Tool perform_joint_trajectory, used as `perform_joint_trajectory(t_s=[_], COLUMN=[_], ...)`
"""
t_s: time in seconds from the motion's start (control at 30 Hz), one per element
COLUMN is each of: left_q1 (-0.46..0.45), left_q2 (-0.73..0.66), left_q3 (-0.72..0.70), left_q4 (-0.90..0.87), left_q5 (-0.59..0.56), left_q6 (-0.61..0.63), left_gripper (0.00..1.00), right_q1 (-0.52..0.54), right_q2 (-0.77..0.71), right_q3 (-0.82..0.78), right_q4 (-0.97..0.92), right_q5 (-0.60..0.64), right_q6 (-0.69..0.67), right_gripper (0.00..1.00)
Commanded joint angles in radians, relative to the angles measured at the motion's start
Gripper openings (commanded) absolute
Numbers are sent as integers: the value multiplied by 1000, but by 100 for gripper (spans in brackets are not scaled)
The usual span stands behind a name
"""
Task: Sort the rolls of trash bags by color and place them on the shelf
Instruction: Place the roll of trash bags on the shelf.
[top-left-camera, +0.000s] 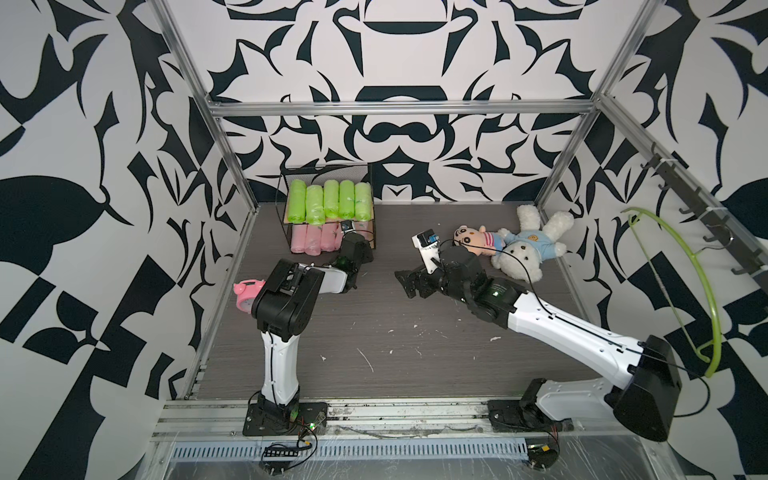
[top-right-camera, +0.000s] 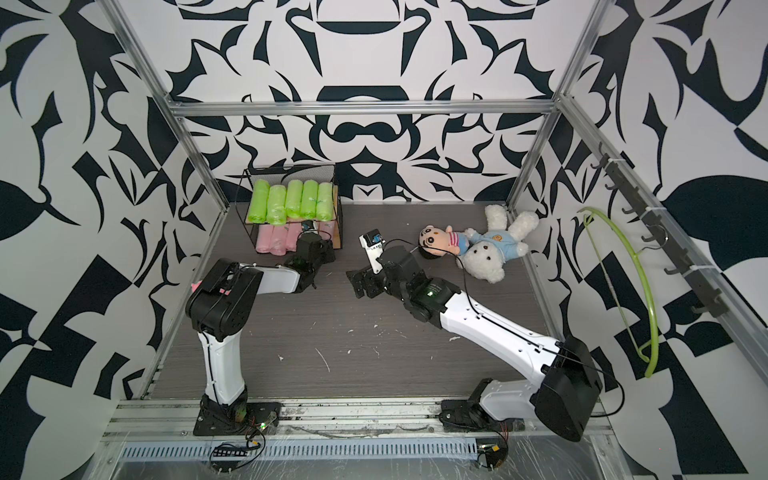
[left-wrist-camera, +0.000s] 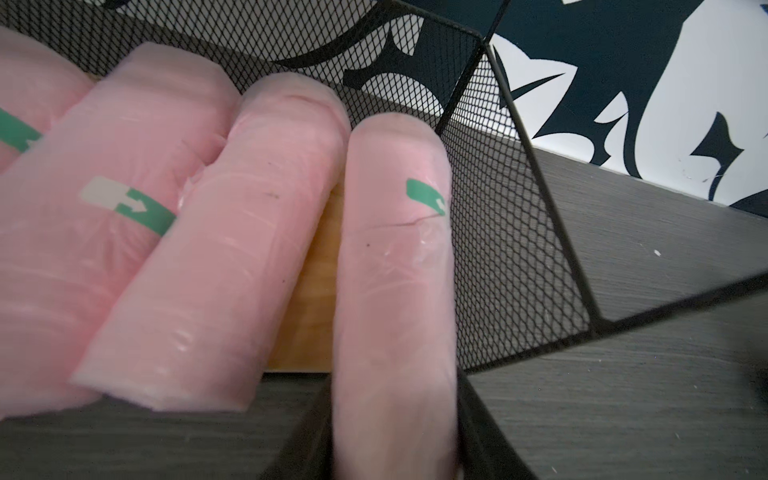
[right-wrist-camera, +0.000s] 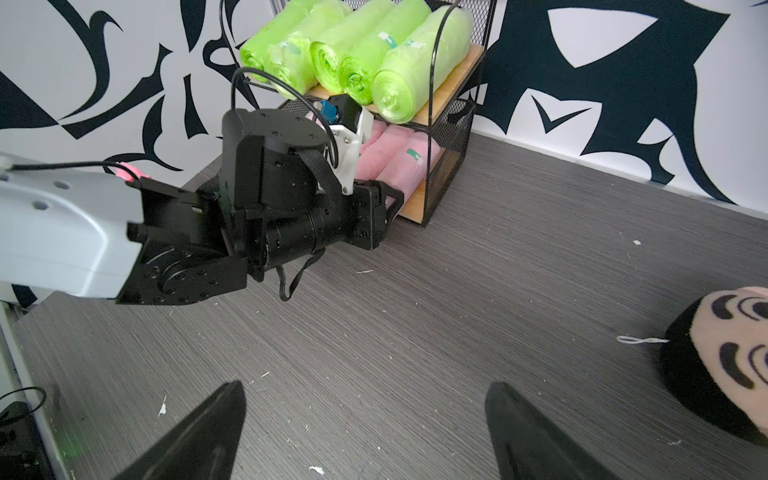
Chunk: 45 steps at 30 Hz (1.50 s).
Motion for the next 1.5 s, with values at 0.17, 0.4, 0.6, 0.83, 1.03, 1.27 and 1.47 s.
perform_joint_trajectory(t_s=[0.17, 0.4, 0.6, 0.83, 1.03, 1.27, 1.47], left_q1=[14, 9, 1, -5, -5, -5, -3], left_q2=[28, 37, 36, 50, 75, 99, 112], left_q3=[66, 66, 38, 39, 34, 66, 98], left_q4=[-1, -11, 32, 53, 108, 99, 84], left_q5=[-1, 17, 8, 2, 33, 21, 1], left_q6=[-22, -85, -130, -144, -203, -213, -207], left_gripper=[45, 46, 46, 46, 46, 49, 51], right_q1=[1, 0, 0, 1, 1, 1, 1], right_q2=[-24, -19, -17, -18, -12, -11, -9], right_q3=[8, 12, 11, 8, 9, 8, 8], right_q4=[8, 8, 9, 11, 14, 15, 15], right_q5=[12, 11, 11, 8, 5, 3, 2], right_q6=[-1, 2, 6, 12, 16, 14, 15], right_gripper=[96, 96, 95, 95, 95, 95, 95])
